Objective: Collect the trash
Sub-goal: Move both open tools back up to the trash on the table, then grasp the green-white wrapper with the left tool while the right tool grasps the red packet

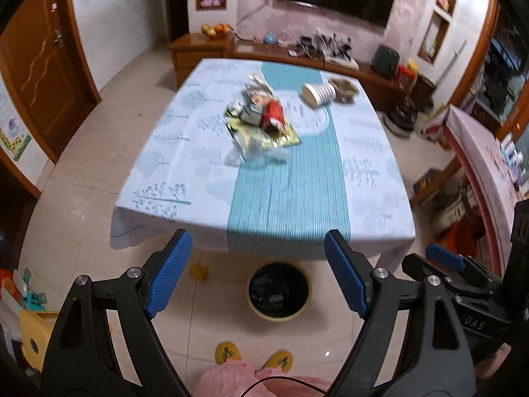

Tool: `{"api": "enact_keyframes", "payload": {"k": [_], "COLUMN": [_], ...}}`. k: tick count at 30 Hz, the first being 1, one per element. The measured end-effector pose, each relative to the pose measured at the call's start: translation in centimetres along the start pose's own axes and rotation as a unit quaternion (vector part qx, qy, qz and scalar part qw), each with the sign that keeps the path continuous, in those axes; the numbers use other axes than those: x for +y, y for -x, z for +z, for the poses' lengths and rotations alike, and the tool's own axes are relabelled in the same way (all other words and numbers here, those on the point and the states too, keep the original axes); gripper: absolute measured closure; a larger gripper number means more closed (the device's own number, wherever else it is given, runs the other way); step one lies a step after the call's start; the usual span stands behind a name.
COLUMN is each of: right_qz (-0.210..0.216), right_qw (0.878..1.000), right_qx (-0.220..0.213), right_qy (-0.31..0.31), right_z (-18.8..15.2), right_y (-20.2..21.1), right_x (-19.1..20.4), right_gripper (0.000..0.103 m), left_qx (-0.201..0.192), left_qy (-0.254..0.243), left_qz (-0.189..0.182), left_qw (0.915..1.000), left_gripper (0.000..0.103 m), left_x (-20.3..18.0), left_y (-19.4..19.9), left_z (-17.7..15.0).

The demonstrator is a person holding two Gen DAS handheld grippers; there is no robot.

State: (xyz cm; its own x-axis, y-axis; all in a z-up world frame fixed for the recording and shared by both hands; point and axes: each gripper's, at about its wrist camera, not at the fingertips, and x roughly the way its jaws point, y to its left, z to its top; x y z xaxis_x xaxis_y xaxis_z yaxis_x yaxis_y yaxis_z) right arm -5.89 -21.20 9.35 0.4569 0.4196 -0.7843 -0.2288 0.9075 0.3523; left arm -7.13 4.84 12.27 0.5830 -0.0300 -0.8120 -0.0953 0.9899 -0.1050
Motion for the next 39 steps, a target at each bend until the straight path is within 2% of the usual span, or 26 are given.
{"api": "enact_keyframes", "payload": {"k": [4,7,15,22,29,33,39], "right_qz": [0.002,0.009,0.011,-0.003,-0.043,-0.066,-0.094], "right_qw": [1.0,1.0,1.0,0.999,0.995,0.991,0.985], "right_qx": [-0.007,-0.007,0.013,0.033,0.049,0.06,0.098], "right_qy": [0.019,0.02,0.016,-0.026,-0.071,-0.097,-0.107], "right_z": [2.2,3.9,8.9,15.2,23.3,27.5,29.8], "right_y": [0.1,-0.6,-6.3,-15.1,-25.4,-32.0,-39.1], "right_x": [0.7,0.9,1.3,1.5,1.9,1.5,0.3], "right_gripper": [0.026,0.026,0.033,0.033,0.034,0.034,0.043], "left_qx": [-0.009,-0.011,0.003,0.035,0.089,0.112,0.148], "left_qy": [0.023,0.034,0.048,0.032,-0.001,-0.025,-0.035], "left_qz": [0.01,0.016,0.015,-0.01,-0.038,-0.044,-0.062], "left_qw": [0.9996,0.9992,0.9987,0.9988,0.9953,0.9924,0.9864], "left_gripper": [0.023,0.023,0.023,0.023,0.023,0.023,0.027], "left_x": [1.2,2.2,5.1,7.8,10.9,12.3,13.2], "left_y": [0.8,0.4,-4.6,-13.2,-24.5,-30.5,-38.3], "left_z": [0.7,1.3,4.3,11.2,20.7,24.8,28.3]}}
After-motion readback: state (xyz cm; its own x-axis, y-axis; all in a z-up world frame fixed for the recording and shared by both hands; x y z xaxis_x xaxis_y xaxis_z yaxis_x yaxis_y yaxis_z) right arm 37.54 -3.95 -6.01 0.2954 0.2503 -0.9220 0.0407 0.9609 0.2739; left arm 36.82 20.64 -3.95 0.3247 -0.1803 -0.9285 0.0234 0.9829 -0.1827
